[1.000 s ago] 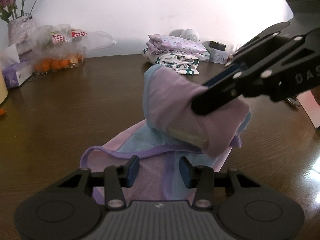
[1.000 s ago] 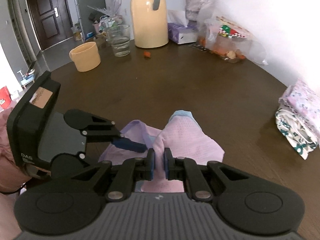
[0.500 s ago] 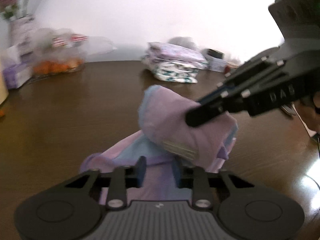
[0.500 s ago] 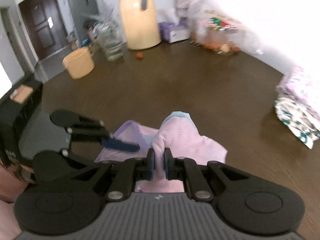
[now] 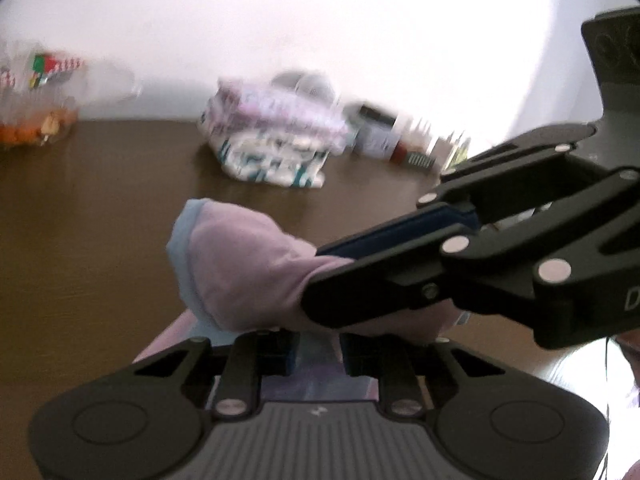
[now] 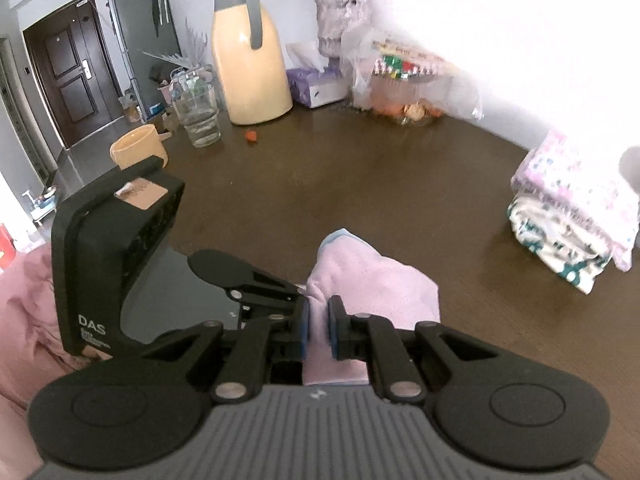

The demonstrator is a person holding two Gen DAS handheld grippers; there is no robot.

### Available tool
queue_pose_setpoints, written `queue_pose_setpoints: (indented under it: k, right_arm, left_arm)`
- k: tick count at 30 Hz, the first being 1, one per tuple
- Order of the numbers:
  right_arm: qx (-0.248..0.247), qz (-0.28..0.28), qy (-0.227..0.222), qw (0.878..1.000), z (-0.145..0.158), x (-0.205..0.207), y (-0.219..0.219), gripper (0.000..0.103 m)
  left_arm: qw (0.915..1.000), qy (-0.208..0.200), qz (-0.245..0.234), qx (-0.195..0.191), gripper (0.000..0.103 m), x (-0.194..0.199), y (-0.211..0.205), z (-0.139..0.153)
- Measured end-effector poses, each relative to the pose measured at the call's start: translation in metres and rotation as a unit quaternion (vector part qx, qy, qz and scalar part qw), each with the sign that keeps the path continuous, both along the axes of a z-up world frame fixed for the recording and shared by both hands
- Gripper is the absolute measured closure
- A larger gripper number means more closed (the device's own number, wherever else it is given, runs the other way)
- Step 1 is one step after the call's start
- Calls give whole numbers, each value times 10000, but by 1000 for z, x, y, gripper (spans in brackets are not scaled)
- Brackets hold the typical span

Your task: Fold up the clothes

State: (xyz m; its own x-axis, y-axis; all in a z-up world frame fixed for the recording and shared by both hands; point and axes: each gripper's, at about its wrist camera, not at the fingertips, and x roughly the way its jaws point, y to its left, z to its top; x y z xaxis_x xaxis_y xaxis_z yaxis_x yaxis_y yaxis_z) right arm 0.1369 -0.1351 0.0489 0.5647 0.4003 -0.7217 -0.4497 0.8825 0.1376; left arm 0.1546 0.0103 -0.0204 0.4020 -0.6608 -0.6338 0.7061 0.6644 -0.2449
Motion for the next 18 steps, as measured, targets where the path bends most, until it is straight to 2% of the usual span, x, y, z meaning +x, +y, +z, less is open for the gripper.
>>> queue_pose_setpoints:
  k: [3,8,12,16,18]
  right_arm:
    - [63,80,191,9998,-14,3,2,93]
    - [141,135,392,9990,-33,6,8,92]
    - [403,156,504,9978,-39,6,5,80]
    - [823,-159,86,9964,-13,-4,-25,70]
    - [758,-488,-144,9958,-3,-6,-45,69]
  left_arm:
    - [9995,-58,46,291,72,-10,12,1]
    - [9990,-142,364,195,70,-29,51,16]
    - [9968,-364,716,16,72,-33,71,31]
    - [9963,-554,641,-116,73,-34,68,43]
    - [9972,-569,471,-71,77,-33,58,41]
